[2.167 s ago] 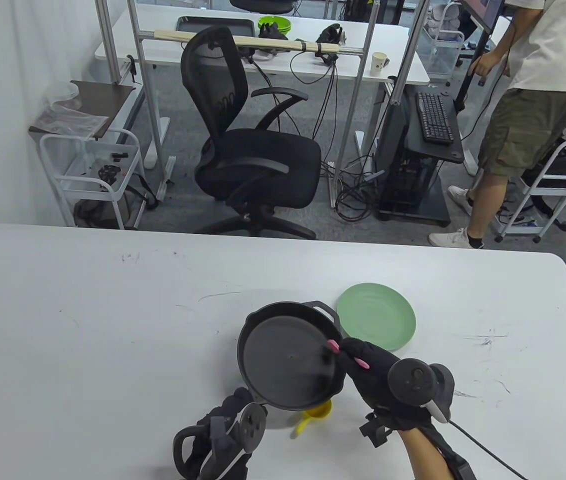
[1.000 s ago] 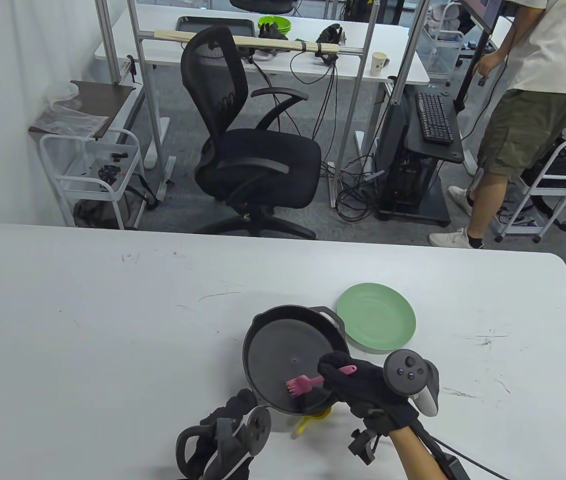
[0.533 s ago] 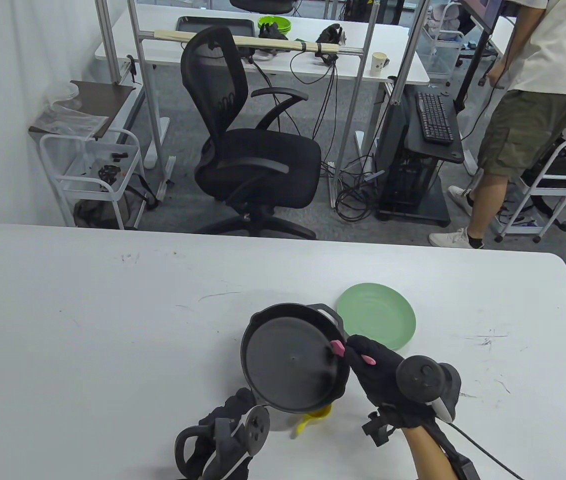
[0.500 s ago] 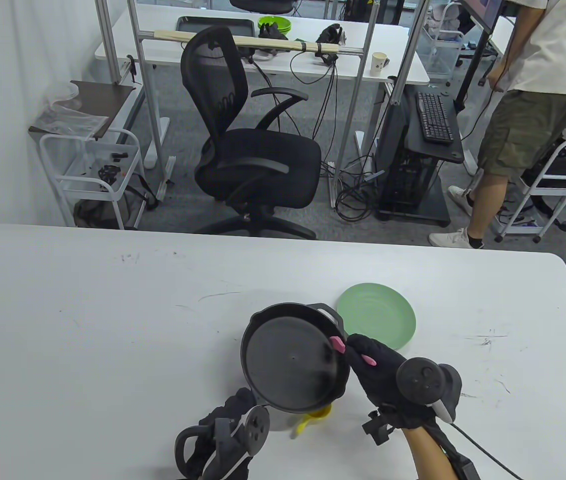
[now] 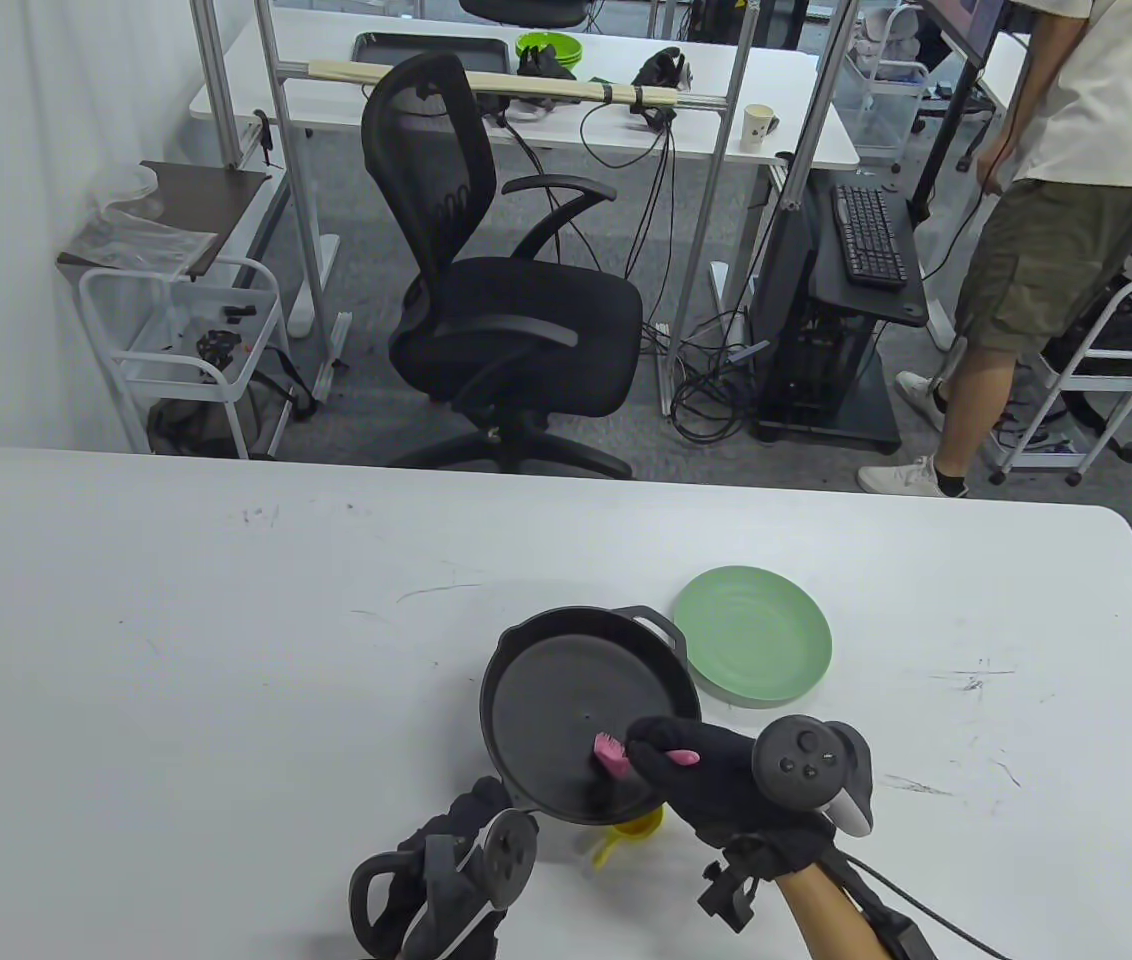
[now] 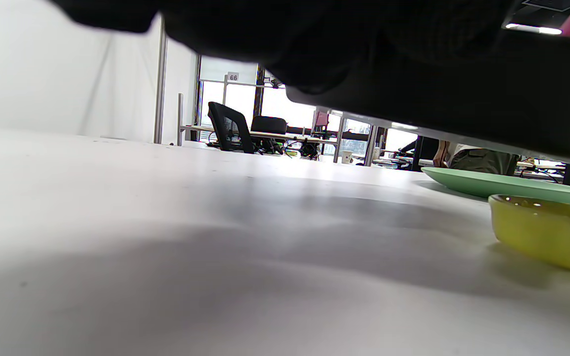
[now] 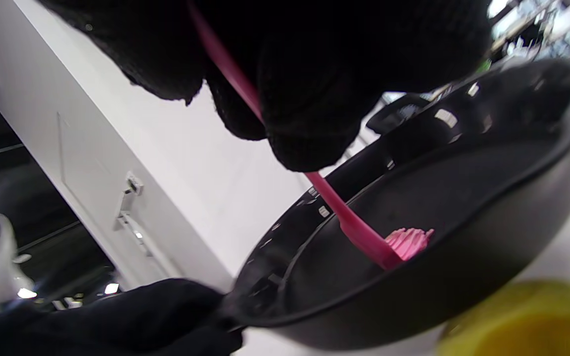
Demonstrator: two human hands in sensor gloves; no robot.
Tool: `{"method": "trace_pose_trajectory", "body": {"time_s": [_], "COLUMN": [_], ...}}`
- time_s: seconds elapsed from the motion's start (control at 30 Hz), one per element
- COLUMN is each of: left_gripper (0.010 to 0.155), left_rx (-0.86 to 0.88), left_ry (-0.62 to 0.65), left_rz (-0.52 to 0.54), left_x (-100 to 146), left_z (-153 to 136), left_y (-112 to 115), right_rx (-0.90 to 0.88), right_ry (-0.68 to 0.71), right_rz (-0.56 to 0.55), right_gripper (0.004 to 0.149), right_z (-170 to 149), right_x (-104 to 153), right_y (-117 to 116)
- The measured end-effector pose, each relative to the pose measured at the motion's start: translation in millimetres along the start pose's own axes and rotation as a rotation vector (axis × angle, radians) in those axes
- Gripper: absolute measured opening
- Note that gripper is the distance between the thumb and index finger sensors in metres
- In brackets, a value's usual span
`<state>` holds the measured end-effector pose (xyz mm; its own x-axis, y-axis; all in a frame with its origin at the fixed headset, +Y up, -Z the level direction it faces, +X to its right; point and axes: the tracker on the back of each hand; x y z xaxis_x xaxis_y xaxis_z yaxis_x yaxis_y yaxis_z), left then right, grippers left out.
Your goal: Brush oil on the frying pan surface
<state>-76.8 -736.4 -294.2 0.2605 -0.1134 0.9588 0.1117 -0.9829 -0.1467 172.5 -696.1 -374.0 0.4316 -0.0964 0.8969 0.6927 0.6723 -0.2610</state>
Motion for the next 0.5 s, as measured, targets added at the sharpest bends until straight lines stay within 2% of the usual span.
{"method": "trace_pose_trajectory", "body": {"time_s": [0.3, 0.37, 0.5], "left_gripper": [0.063, 0.063, 0.063], "left_rx": [0.000, 0.003, 0.004], "left_ry": [0.006, 0.007, 0.007], "left_rz": [-0.001, -0.002, -0.006], "left_x": [-0.2, -0.4, -0.4], "left_z": [0.6, 0.4, 0.3], "left_y": [0.0, 0.0, 0.1], "right_rx": [-0.313, -0.297, -0.196], "right_ry": [-0.026, -0.045, -0.086], "right_rz": [0.112, 0.113, 0.040], "right_gripper": [0.046, 0.046, 0.045], "right_z": [-2.4, -5.6, -12.8], "right_x": [-2.0, -3.3, -4.0], "right_y": [-10.3, -11.0, -3.0]}}
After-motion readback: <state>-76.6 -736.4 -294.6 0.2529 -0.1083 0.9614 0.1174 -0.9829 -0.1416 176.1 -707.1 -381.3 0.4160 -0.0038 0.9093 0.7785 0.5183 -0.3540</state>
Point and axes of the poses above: the tracker on the back of each hand, its own z axis roughly to the thumb side, its own x axis roughly from the fingertips to the wrist, y = z × x, and after that the axes turned 11 degrees about -y, right-handed
